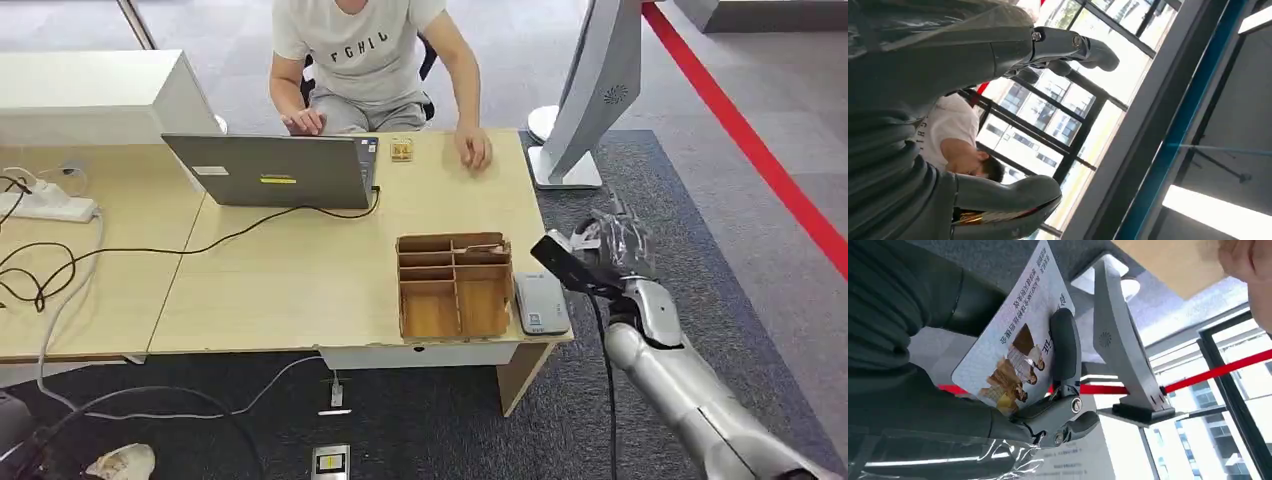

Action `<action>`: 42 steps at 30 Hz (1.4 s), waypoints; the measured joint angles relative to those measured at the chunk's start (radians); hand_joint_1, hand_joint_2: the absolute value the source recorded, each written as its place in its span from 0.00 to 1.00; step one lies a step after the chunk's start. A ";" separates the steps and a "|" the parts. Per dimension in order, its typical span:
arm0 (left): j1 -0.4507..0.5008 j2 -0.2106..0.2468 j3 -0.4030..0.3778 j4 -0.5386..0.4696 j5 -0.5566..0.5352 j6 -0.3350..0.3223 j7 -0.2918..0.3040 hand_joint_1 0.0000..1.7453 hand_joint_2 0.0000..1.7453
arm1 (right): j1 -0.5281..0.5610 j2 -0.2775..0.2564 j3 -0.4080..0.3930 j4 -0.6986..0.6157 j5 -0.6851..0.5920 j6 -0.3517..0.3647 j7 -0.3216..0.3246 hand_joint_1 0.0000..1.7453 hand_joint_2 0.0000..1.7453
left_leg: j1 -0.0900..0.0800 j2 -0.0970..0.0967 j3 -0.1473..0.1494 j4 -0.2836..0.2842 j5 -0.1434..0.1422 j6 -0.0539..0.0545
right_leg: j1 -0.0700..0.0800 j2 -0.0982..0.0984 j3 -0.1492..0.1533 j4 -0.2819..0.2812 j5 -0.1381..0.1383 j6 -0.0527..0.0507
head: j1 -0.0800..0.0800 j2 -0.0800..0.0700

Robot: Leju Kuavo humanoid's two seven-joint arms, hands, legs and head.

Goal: Pass the card to the sensor for recognition and then transmit it.

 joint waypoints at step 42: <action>-0.066 -0.080 0.053 0.152 0.040 -0.251 0.000 0.00 1.00 | -0.488 0.353 0.053 0.422 0.022 0.025 -0.044 1.00 1.00 | 0.001 0.000 -0.006 0.000 0.002 0.000 | 0.001 0.000 -0.006 0.002 0.001 -0.001 | 0.000 0.000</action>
